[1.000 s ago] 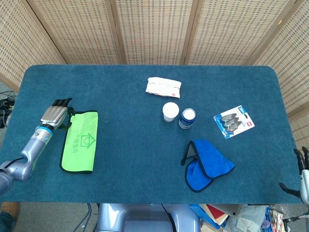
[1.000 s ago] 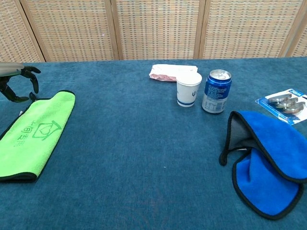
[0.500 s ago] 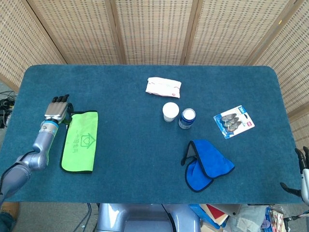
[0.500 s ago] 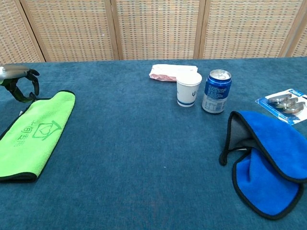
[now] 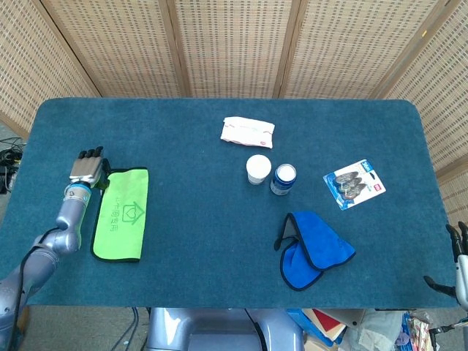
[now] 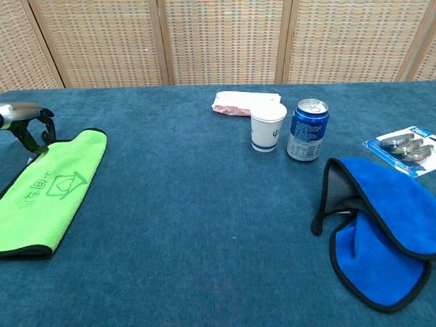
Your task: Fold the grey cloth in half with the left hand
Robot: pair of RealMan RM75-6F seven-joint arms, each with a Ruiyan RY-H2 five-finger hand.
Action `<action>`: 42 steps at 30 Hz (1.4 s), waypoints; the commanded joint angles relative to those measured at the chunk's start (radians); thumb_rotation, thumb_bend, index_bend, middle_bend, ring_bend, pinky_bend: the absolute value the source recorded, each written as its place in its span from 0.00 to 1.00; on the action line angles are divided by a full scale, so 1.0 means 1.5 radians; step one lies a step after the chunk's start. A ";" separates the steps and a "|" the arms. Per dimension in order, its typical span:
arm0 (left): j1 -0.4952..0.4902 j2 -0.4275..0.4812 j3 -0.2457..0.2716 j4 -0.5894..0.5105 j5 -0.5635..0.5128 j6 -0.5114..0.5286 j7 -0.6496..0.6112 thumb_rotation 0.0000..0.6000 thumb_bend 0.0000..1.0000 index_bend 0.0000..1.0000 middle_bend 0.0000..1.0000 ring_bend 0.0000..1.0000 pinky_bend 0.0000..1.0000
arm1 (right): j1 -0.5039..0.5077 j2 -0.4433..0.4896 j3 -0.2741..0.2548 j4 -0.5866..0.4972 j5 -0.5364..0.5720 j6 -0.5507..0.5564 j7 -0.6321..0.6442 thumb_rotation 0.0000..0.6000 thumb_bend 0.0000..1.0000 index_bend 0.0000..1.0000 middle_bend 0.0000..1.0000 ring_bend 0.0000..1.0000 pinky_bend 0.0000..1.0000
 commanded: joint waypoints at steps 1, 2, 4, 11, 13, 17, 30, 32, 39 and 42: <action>-0.003 -0.005 -0.002 0.008 0.006 -0.004 -0.001 1.00 0.41 0.43 0.00 0.00 0.00 | 0.001 0.000 0.000 0.001 0.002 -0.002 0.000 1.00 0.00 0.01 0.00 0.00 0.00; -0.004 -0.006 -0.003 0.010 0.008 -0.006 -0.001 1.00 0.41 0.43 0.00 0.00 0.00 | 0.001 0.000 0.000 0.001 0.003 -0.003 0.000 1.00 0.00 0.01 0.00 0.00 0.00; -0.004 -0.007 -0.005 0.011 0.010 -0.008 -0.004 1.00 0.41 0.43 0.00 0.00 0.00 | 0.002 -0.001 0.000 0.002 0.003 -0.004 -0.001 1.00 0.00 0.01 0.00 0.00 0.00; -0.006 -0.014 -0.007 0.018 0.023 -0.015 -0.003 1.00 0.41 0.49 0.00 0.00 0.00 | 0.003 -0.001 0.000 0.003 0.005 -0.005 -0.001 1.00 0.00 0.01 0.00 0.00 0.00; -0.005 -0.015 -0.009 0.017 0.025 -0.014 -0.005 1.00 0.42 0.54 0.00 0.00 0.00 | 0.003 -0.001 0.000 0.003 0.005 -0.005 -0.001 1.00 0.00 0.01 0.00 0.00 0.00; -0.003 -0.014 -0.011 0.016 0.033 -0.010 -0.009 1.00 0.46 0.60 0.00 0.00 0.00 | 0.003 0.000 0.000 0.003 0.005 -0.006 0.001 1.00 0.00 0.01 0.00 0.00 0.00; -0.004 -0.013 -0.022 0.024 0.045 -0.011 -0.020 1.00 0.59 0.60 0.00 0.00 0.00 | 0.003 -0.001 -0.001 0.003 0.005 -0.006 0.001 1.00 0.00 0.01 0.00 0.00 0.00; -0.005 -0.012 -0.025 0.030 0.044 -0.014 -0.020 1.00 0.59 0.60 0.00 0.00 0.00 | 0.004 -0.001 -0.001 0.003 0.006 -0.006 0.000 1.00 0.00 0.01 0.00 0.00 0.00; -0.009 -0.016 -0.033 0.057 0.035 -0.029 -0.014 1.00 0.59 0.60 0.00 0.00 0.00 | 0.005 -0.003 -0.001 0.004 0.008 -0.009 -0.004 1.00 0.00 0.01 0.00 0.00 0.00; -0.011 -0.019 -0.036 0.069 0.033 -0.037 -0.015 1.00 0.59 0.60 0.00 0.00 0.00 | 0.006 -0.004 -0.001 0.004 0.010 -0.011 -0.006 1.00 0.00 0.01 0.00 0.00 0.00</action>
